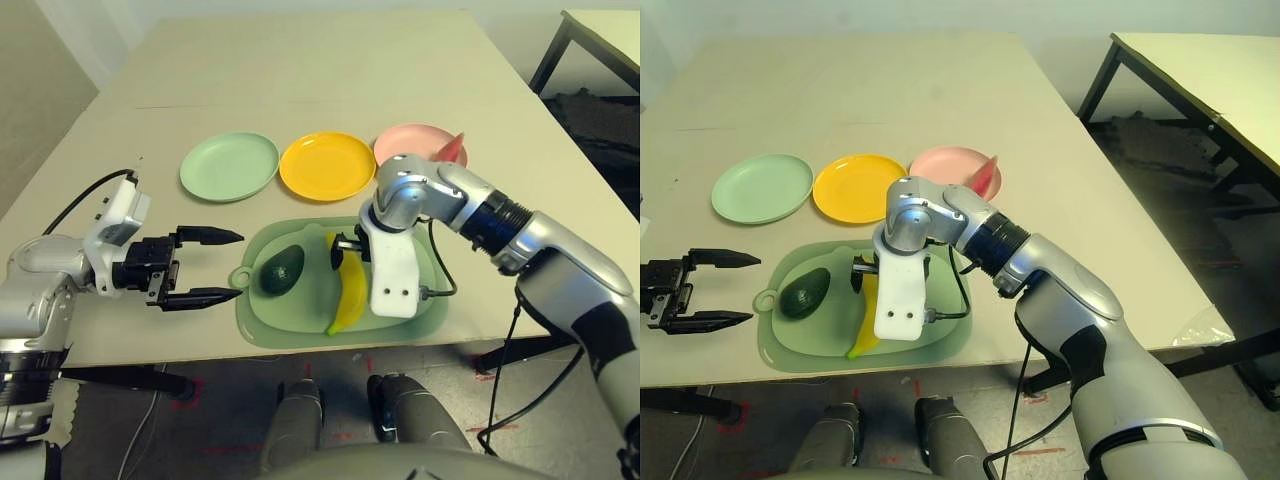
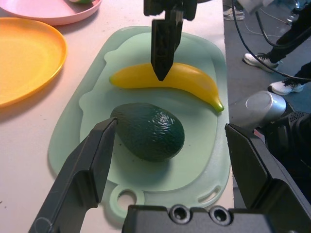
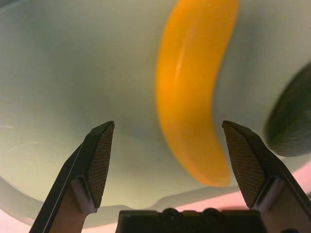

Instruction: Place the fruits into color-matched plates.

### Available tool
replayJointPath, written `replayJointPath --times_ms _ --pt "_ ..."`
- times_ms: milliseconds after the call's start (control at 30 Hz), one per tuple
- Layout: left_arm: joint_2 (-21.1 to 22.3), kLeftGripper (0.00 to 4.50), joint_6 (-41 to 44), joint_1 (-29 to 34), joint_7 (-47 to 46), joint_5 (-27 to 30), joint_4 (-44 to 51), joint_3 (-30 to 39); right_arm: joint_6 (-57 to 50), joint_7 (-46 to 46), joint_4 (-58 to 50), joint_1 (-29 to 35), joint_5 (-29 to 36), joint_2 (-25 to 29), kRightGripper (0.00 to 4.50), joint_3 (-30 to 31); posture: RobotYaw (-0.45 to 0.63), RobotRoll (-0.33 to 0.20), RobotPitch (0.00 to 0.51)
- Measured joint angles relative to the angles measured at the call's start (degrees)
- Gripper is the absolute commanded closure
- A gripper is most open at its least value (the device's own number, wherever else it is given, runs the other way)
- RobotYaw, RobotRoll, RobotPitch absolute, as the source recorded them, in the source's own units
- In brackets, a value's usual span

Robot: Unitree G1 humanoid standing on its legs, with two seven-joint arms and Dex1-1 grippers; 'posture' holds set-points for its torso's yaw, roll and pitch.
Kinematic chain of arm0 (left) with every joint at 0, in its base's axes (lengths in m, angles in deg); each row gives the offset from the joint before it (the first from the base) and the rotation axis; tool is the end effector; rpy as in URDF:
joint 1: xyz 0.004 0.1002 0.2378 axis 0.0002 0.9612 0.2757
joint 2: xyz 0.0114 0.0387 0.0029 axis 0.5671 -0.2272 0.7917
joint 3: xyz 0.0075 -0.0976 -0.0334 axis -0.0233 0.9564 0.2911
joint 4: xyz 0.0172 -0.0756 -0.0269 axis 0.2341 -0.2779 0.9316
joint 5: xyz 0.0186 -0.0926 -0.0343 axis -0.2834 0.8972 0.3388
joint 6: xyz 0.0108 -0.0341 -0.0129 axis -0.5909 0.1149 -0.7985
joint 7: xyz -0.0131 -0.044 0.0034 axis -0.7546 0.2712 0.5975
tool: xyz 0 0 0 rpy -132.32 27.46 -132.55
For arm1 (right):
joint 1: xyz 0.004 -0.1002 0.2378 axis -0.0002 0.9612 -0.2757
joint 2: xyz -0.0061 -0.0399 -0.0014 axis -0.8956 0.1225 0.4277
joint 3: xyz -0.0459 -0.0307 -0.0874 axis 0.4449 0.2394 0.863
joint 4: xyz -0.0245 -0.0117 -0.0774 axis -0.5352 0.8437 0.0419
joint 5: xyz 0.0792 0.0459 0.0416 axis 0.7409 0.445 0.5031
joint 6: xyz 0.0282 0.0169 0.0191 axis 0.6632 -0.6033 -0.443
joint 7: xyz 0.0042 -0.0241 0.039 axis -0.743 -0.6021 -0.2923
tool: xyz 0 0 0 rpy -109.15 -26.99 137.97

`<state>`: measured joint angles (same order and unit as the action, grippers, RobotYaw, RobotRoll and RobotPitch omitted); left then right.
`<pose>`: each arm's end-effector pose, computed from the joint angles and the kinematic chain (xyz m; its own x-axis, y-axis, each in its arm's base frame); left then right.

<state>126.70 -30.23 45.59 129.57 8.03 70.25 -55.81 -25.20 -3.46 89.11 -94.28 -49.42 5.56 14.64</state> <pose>0.2198 0.3333 0.1831 0.2567 -0.9135 -0.3155 0.9654 0.2272 0.1276 0.2909 -0.0291 0.2081 0.0094 0.2168 -0.9762 0.0868 -0.9727 -0.2152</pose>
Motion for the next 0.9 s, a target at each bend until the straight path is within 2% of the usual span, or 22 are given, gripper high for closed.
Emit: replayJointPath --times_ms 133,167,233,433,467,767,900 --pt "-0.01 0.0 -0.15 -0.49 -0.45 0.02 -0.26 0.03 -0.48 0.13 -0.05 0.64 -0.78 0.31 0.03 0.05 0.07 0.0 0.159" --pt "-0.02 0.0 -0.18 -0.65 -0.46 0.03 -0.31 0.03 -0.65 0.21 -0.39 0.82 -0.79 0.55 0.19 -0.02 0.07 0.0 0.158" --pt "-0.03 0.0 -0.24 -0.9 -0.47 0.03 -0.46 0.03 -0.96 0.51 -1.04 1.24 -0.8 1.32 0.61 -0.05 0.06 0.0 0.159" --pt "-0.07 0.0 -0.38 -1.83 -0.46 0.02 -1.42 0.02 -1.23 1.92 -2.08 2.69 -0.34 4.2 2.78 -0.4 0.06 0.0 0.155" --pt "-0.09 0.0 -0.42 -2.04 -0.45 0.02 -1.51 0.02 -1.22 1.93 -2.04 2.72 -0.28 4.37 2.89 -0.51 0.06 0.0 0.153" --pt "-0.32 0.0 -1.13 -2.66 -0.48 -0.22 -2.61 -0.05 -0.53 1.77 3.09 1.07 -0.01 5.38 2.89 -1.38 0.05 0.0 0.146" --pt "-0.44 0.0 -1.09 -3.01 -1.4 -0.36 -3.12 -0.06 -1.65 1.1 10.02 -3.1 0.44 3.49 2.89 -3.32 0.05 0.0 0.141"
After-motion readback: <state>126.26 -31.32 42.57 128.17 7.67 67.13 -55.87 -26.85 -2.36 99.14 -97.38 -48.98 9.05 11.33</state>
